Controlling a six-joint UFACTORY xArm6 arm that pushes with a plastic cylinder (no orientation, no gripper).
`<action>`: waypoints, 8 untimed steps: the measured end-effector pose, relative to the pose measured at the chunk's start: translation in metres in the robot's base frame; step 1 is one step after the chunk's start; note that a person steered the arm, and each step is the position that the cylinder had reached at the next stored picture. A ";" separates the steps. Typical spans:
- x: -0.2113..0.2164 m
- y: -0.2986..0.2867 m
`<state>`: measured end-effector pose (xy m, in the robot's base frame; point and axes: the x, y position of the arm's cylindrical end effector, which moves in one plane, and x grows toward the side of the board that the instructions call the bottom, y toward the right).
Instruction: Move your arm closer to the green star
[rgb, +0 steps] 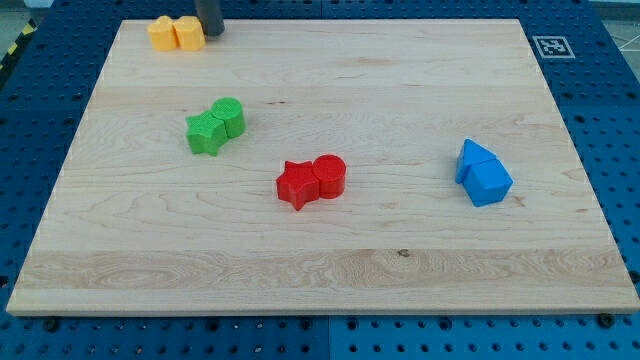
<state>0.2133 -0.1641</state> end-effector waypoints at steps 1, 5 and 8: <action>0.000 -0.003; 0.028 0.076; 0.119 0.130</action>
<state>0.3325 -0.0339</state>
